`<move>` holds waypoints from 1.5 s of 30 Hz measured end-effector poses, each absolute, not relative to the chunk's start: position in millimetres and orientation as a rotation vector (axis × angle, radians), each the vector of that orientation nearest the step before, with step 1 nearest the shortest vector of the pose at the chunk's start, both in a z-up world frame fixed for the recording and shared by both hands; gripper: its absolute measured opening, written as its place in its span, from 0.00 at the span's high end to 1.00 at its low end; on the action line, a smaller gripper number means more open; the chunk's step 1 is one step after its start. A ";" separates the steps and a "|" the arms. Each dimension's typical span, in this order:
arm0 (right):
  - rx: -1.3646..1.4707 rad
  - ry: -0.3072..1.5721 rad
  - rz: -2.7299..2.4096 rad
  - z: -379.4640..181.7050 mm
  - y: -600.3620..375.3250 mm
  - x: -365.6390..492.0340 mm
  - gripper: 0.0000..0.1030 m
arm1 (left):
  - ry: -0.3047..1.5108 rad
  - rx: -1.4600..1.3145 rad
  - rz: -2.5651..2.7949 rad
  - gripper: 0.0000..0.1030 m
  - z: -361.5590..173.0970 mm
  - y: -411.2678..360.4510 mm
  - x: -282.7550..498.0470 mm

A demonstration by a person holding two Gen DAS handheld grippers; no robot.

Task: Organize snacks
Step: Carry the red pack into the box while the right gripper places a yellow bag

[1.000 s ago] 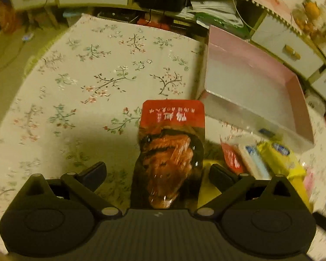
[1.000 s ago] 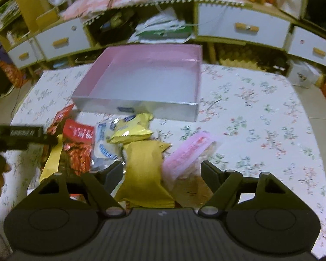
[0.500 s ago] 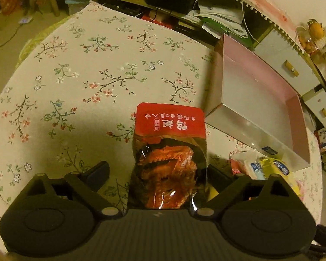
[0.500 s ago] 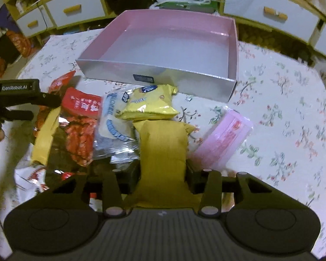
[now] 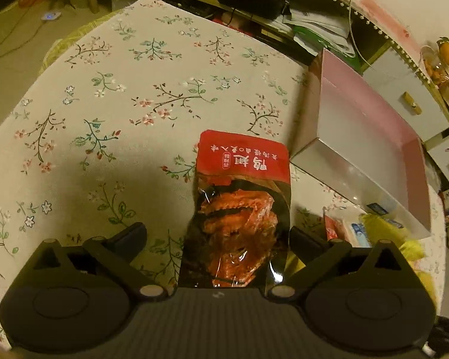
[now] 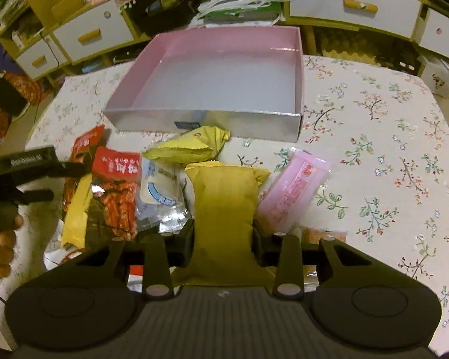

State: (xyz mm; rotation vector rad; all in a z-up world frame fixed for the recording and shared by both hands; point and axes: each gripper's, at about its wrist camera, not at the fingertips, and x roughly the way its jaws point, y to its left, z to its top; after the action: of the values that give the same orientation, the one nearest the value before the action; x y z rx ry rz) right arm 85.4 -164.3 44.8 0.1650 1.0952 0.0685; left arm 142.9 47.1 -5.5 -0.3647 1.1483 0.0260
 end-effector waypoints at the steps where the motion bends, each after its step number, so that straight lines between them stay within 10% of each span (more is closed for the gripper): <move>1: 0.168 1.088 0.070 47.2 -163.6 84.8 0.67 | 1.140 -0.345 0.035 0.00 -6.5 43.2 143.5; 5: 0.161 1.069 0.086 51.5 -158.1 85.3 0.67 | 1.121 -0.201 0.058 0.01 -9.5 22.7 145.1; 9: 0.168 1.066 0.102 53.4 -158.4 83.4 0.67 | 1.098 -0.076 0.063 0.26 -8.4 13.8 143.6; 45: 0.353 0.869 0.038 71.8 -205.6 136.2 0.67 | 0.774 -0.334 -0.259 0.27 70.1 -5.2 201.7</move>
State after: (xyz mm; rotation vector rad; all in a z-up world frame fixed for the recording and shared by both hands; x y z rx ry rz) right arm 136.2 -205.6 71.8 0.3535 0.8689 0.0384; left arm 201.7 -5.2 70.1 -0.3339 0.7739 -0.2587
